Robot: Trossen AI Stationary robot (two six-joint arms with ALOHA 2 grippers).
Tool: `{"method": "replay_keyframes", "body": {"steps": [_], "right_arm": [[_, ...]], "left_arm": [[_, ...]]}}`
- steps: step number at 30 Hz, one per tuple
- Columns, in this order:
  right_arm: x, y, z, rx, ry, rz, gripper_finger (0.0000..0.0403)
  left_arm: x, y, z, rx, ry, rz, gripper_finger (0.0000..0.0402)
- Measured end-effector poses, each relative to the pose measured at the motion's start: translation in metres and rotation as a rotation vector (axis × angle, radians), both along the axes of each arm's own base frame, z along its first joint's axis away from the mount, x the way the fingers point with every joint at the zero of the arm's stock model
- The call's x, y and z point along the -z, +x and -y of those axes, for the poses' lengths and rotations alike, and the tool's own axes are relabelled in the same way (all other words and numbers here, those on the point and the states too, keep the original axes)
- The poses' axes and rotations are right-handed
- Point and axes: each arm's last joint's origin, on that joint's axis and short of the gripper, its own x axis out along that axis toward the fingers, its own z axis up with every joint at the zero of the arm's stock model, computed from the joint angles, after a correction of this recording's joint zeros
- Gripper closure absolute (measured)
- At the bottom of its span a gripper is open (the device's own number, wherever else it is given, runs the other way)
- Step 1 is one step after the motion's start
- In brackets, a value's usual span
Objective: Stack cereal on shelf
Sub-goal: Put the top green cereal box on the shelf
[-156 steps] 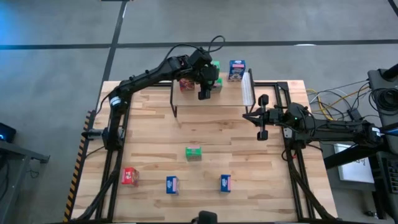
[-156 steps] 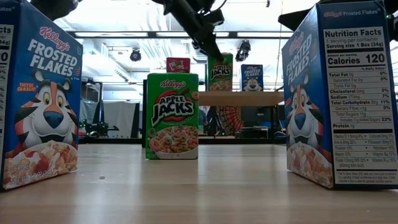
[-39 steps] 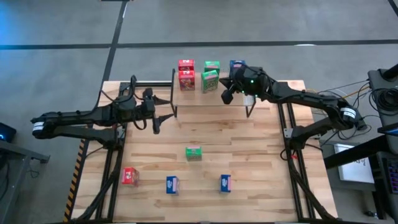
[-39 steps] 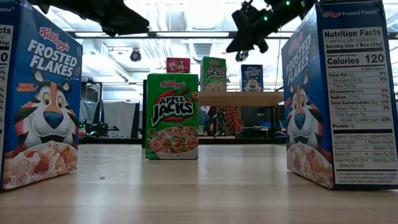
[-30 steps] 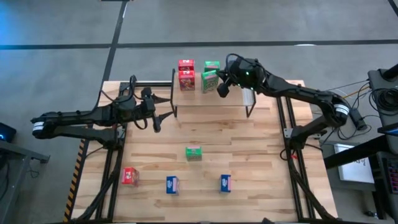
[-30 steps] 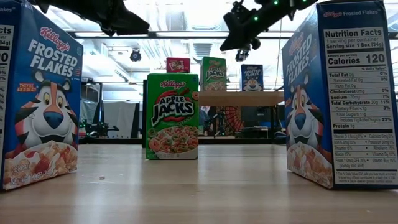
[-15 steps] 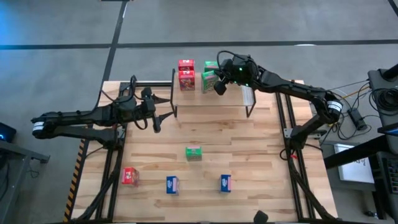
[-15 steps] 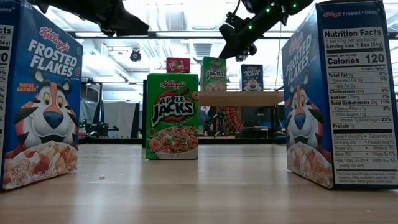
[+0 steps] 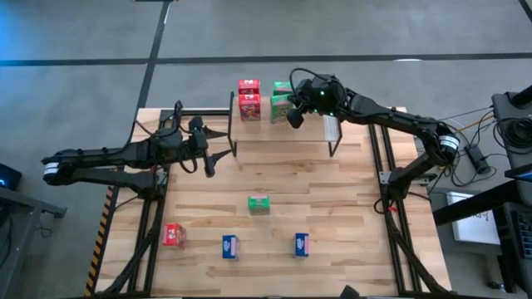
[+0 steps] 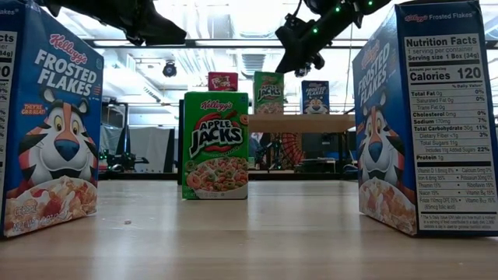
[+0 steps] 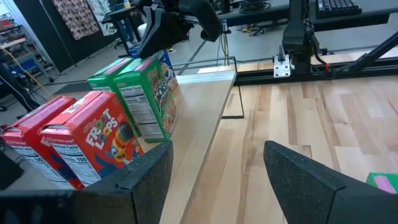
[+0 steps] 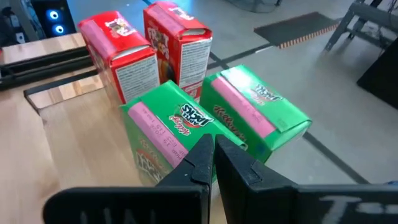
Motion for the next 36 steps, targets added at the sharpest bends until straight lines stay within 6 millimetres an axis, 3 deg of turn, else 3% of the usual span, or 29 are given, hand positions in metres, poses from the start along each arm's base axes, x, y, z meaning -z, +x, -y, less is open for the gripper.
{"method": "replay_keyframes", "body": {"steps": [12, 29, 36], "right_arm": [[-0.004, 0.001, -0.005, 0.013, 0.056, 0.007, 0.0394], [-0.013, 0.000, -0.004, 0.041, -0.024, 0.049, 0.0394], [-0.011, 0.011, -0.005, -0.045, -0.029, 0.094, 0.0394]], "left_arm": [[0.000, 0.000, 0.000, 0.000, 0.000, 0.000, 0.0167], [0.000, 0.000, 0.000, 0.000, 0.000, 0.001, 0.0167], [0.000, 0.000, 0.000, 0.000, 0.000, 0.001, 0.0167]]}}
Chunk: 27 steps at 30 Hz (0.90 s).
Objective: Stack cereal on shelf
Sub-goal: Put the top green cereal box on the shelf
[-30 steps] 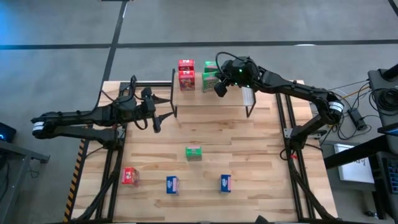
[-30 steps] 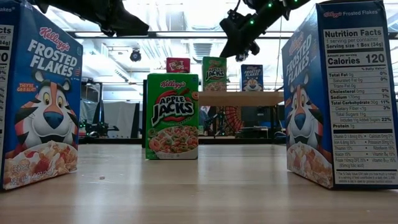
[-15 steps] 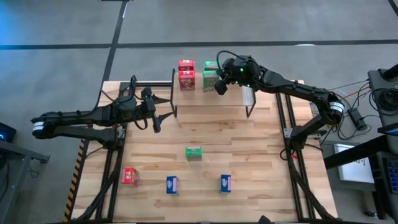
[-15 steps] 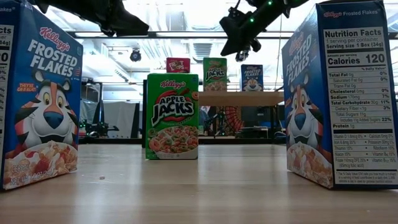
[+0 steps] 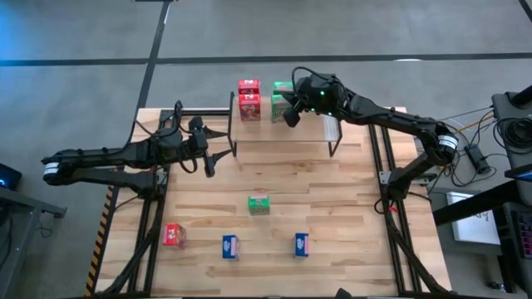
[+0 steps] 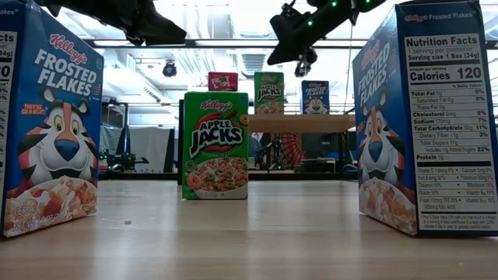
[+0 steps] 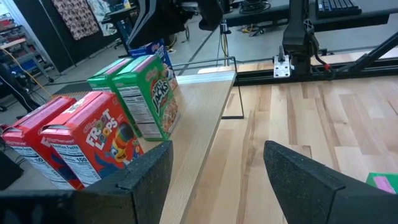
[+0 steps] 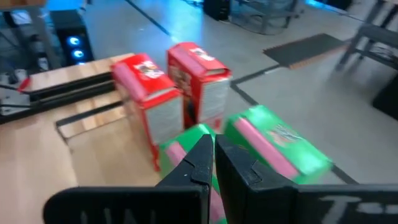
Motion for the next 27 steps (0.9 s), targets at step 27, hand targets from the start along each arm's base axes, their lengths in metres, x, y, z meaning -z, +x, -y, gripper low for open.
{"method": "replay_keyframes", "body": {"steps": [27], "right_arm": [[0.016, 0.010, 0.005, -0.003, 0.022, -0.041, 0.0394]], "left_arm": [[0.001, 0.000, 0.000, 0.000, -0.002, -0.009, 0.0167]]}}
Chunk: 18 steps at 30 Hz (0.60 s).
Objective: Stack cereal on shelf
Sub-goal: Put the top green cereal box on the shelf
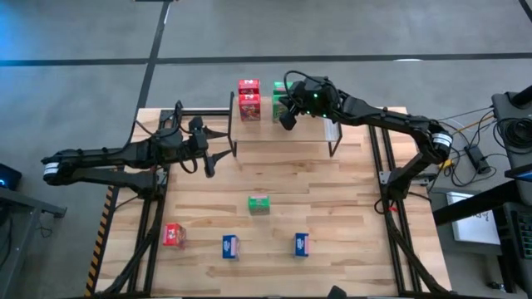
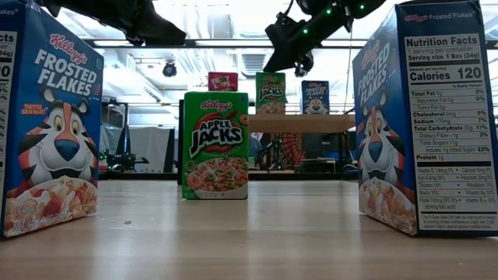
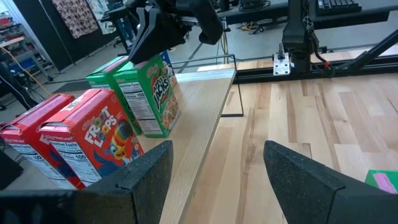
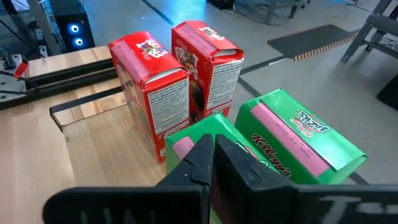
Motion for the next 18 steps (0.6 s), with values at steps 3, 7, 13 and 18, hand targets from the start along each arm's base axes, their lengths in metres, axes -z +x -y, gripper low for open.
{"method": "replay_keyframes", "body": {"steps": [3, 7, 13, 18], "right_arm": [[0.0004, -0.0002, -0.0001, 0.000, 0.003, -0.004, 0.0394], [0.0018, -0.0010, -0.0007, 0.002, 0.016, -0.017, 0.0394], [0.0025, -0.0016, -0.0010, 0.006, 0.027, -0.023, 0.0394], [-0.0009, -0.0026, -0.0015, 0.004, 0.014, -0.009, 0.0394]], "left_arm": [[0.0000, 0.0000, 0.0000, 0.000, 0.000, 0.000, 0.0167], [0.0000, 0.0000, 0.0000, 0.000, 0.000, 0.000, 0.0167], [0.0000, 0.0000, 0.0000, 0.000, 0.000, 0.000, 0.0167], [0.0001, 0.0000, 0.0000, 0.000, -0.001, 0.000, 0.0167]]}}
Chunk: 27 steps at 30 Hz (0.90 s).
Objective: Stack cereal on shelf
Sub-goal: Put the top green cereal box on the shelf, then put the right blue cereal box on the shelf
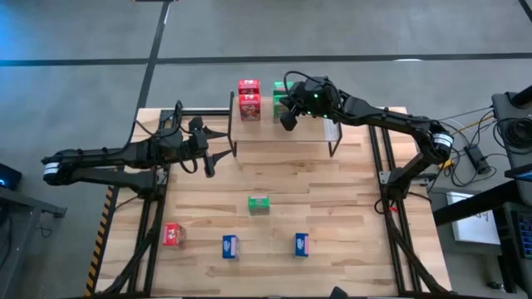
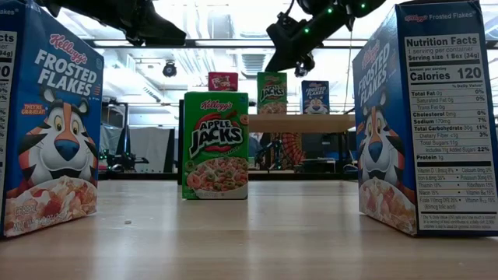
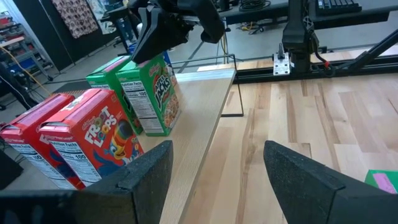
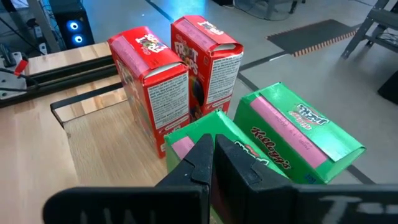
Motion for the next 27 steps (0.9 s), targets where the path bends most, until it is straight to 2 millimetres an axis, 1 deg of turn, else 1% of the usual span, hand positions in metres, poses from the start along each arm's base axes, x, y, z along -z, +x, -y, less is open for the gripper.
{"method": "replay_keyframes", "body": {"steps": [4, 7, 13, 17, 21, 27], "right_arm": [[-0.008, -0.005, -0.005, -0.007, -0.011, 0.020, 0.0394], [-0.018, -0.008, -0.015, -0.026, -0.018, 0.051, 0.0394], [-0.034, -0.016, -0.048, -0.093, 0.013, 0.072, 0.0394], [-0.040, -0.022, -0.075, -0.145, 0.103, 0.075, 0.0394], [-0.035, -0.023, -0.102, -0.168, 0.240, 0.031, 0.0394], [-0.014, -0.019, -0.141, -0.141, 0.488, -0.095, 0.0394]], "left_arm": [[0.000, 0.000, 0.000, -0.002, -0.008, 0.004, 0.0167], [0.000, 0.000, 0.000, -0.005, -0.025, 0.010, 0.0167], [0.001, 0.000, 0.000, -0.011, -0.067, 0.024, 0.0167], [0.007, 0.000, 0.000, -0.016, -0.101, 0.022, 0.0167], [0.011, 0.000, 0.000, -0.017, -0.110, 0.011, 0.0167], [0.011, 0.000, 0.000, -0.016, -0.116, 0.016, 0.0167]]}}
